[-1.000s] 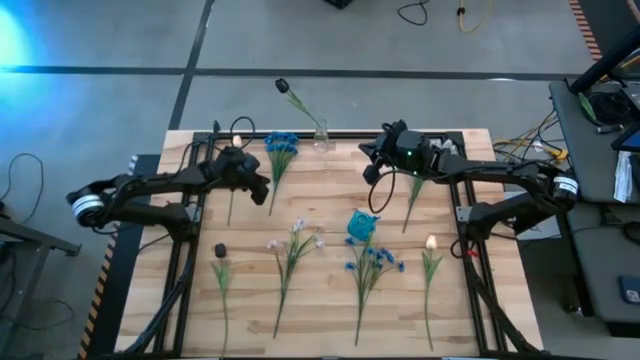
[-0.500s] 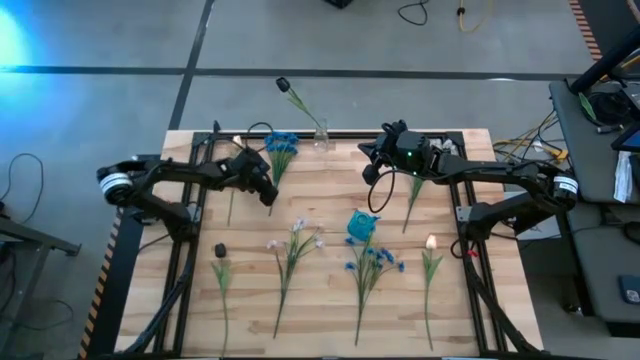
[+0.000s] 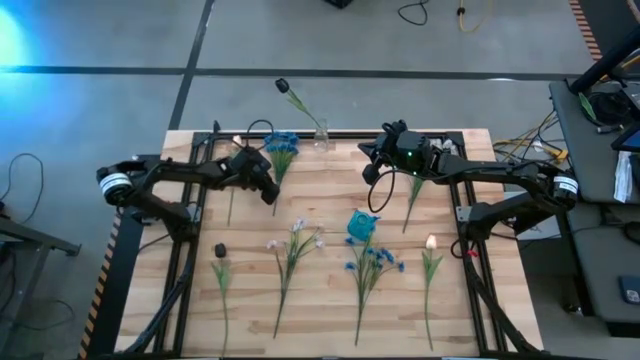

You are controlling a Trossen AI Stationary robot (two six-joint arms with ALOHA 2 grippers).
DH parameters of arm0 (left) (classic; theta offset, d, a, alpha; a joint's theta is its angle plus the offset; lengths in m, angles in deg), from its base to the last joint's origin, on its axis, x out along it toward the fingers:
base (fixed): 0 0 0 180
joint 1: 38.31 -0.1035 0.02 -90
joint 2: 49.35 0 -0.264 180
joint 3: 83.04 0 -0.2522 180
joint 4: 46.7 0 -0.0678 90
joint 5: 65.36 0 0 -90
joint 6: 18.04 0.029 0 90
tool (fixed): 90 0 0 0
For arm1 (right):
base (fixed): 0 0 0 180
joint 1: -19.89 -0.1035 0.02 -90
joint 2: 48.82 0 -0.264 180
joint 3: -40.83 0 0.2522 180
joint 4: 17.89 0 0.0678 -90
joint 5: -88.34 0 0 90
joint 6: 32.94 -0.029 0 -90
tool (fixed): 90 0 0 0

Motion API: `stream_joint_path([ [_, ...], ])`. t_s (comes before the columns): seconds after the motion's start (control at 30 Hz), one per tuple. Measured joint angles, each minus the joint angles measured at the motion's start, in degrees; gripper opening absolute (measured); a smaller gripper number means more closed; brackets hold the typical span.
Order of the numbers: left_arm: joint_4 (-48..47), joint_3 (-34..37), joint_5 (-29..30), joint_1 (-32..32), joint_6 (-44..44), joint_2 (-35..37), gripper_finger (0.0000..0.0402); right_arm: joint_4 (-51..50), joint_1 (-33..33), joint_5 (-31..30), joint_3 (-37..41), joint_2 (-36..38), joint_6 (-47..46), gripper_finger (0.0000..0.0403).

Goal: Sort flowers into vase by color
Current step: Put the top blue flowers into the transparent vase

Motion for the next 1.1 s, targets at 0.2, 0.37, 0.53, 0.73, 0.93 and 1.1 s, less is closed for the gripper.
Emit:
stream_joint_path([
  [0.2,-0.07,1.96,0.09,1.95,3.99,5.5,0.0151,0.0,0.0,0.02,0.0,0.0,0.02,0.0013],
  [0.37,-0.18,2.1,-0.04,3.17,1.39,7.05,0.0136,0.0,0.0,0.02,0.0,0.0,-0.02,0.0013],
  [0.53,-0.15,1.77,0.2,3.48,-0.91,3.63,0.0149,0.23,0.0,0.02,0.0,0.0,-0.02,0.0013],
  [0.73,1.5,-0.71,4.56,3.43,-1.1,-3.04,0.0188,0.22,0.0,0.02,0.0,0.0,-0.04,0.0013],
  [0.93,2.32,-4.35,4.93,3.43,0.75,-8.55,0.0188,0.22,0.0,0.04,0.0,-0.02,-0.02,0.0013],
  [1.1,3.04,-5.02,5.88,3.39,2.89,-10.3,0.014,0.18,0.0,0.02,0.0,-0.02,-0.04,0.0013],
])
